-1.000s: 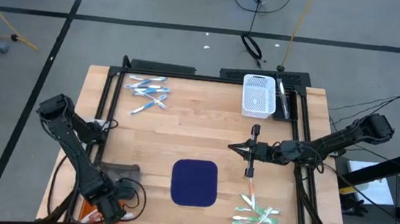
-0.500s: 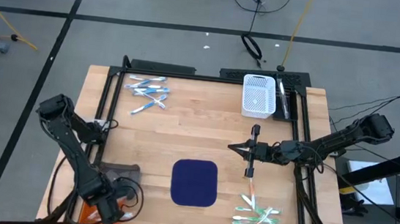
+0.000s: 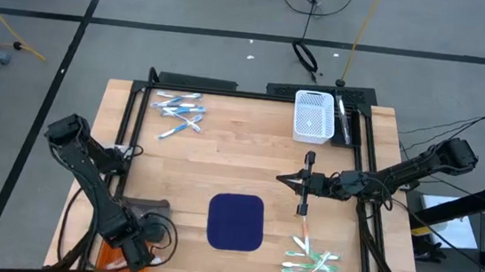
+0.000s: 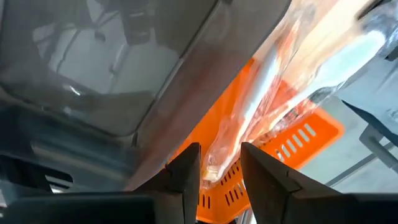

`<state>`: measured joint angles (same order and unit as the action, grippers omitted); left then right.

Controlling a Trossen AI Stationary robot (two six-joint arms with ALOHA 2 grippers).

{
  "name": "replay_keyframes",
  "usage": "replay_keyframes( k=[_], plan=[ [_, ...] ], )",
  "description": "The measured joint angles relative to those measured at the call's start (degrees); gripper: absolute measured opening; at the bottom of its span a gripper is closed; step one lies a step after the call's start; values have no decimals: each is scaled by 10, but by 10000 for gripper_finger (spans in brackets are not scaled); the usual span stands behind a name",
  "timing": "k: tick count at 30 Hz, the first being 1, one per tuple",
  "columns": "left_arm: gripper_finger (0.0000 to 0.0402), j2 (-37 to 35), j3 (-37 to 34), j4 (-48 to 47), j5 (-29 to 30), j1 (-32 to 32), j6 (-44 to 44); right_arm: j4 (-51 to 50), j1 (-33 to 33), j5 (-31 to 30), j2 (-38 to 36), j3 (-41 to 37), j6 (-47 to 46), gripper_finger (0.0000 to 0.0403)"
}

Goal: Pick & Place Toothbrushes
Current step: Put the blue toothbrush into the white bin

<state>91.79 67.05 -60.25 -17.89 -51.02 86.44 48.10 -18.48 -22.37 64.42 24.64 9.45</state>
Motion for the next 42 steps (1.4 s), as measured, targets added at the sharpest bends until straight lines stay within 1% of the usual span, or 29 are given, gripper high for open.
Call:
replay_keyframes(
  k=[4,7,11,17,19,23,25,27,31,37,40,42],
  plan=[
    [107,0,0,0,9,21,-32,0,0,0,0,0,0,2],
    [106,-7,0,-3,34,40,-61,0,0,0,0,0,0,2],
    [106,-26,0,-16,71,71,-85,-2,0,0,0,0,0,2],
    [106,-60,0,-28,89,100,-112,-10,0,0,0,0,0,2],
    [106,-65,0,-52,110,110,-122,-12,0,0,0,0,0,2],
    [106,-64,0,-143,179,138,-128,-13,0,0,0,0,0,2],
    [106,-65,0,-185,209,158,-125,-13,0,0,0,0,0,2],
    [106,-65,0,-208,232,182,-137,-13,0,0,0,0,0,2],
    [106,-64,0,-221,276,228,-200,-17,0,0,0,0,0,2],
    [106,-64,0,-219,325,307,-299,-17,0,0,0,0,0,2],
    [106,-64,0,-221,341,348,-347,-17,0,0,0,0,0,2],
    [106,-64,0,-219,341,378,-378,-17,0,0,0,0,-5,2]
  ],
)
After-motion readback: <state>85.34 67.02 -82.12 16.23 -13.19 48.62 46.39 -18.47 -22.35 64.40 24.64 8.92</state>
